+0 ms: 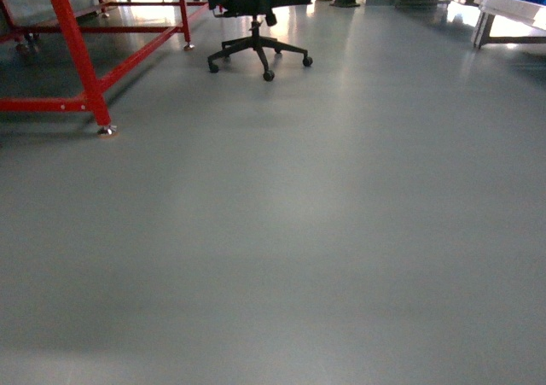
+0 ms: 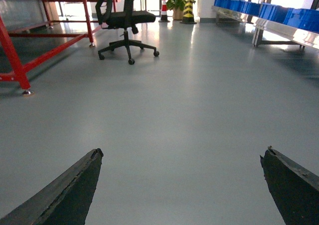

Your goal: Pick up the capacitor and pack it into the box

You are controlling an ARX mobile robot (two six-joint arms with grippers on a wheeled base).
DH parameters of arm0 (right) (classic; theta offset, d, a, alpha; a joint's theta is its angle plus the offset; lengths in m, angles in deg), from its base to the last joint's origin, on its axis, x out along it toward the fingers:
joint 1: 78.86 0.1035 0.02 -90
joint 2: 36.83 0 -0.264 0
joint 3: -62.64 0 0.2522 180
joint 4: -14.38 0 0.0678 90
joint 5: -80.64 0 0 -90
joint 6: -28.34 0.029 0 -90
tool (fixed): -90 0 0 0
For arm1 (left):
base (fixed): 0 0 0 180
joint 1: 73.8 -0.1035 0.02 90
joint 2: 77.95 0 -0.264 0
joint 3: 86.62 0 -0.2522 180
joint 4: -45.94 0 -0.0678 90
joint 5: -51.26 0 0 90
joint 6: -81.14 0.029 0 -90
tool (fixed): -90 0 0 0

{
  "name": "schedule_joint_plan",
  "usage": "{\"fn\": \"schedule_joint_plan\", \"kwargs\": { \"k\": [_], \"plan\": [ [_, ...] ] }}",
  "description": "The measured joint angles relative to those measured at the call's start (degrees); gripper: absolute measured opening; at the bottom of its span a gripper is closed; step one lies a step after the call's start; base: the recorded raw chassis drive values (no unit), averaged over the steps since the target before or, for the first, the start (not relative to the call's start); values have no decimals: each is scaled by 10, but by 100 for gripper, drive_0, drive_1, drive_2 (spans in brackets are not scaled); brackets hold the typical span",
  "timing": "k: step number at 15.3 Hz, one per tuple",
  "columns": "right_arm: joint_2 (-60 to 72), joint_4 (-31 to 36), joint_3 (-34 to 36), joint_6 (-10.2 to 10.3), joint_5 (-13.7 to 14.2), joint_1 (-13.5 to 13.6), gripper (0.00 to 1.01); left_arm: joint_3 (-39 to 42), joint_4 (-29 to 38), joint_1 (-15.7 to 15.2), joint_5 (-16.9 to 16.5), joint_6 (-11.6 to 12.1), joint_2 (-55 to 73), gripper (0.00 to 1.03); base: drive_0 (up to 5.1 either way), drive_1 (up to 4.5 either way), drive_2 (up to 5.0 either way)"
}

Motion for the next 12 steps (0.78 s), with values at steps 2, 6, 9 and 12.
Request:
{"fn": "schedule_joint_plan", "kwargs": {
  "k": [2, 6, 9, 12],
  "plan": [
    [0, 1, 0, 0, 0, 0, 98, 0, 1, 0, 0, 0, 0, 43, -494, 242, 242],
    [0, 2, 0, 0, 0, 0, 98, 0, 0, 0, 2, 0, 0, 43, -496, 240, 240],
    [0, 2, 0, 0, 0, 0, 98, 0, 1, 0, 1, 0, 0, 43, -504, 232, 232],
    [0, 1, 0, 0, 0, 0, 98, 0, 1, 0, 1, 0, 0, 43, -491, 246, 246]
  ]
}}
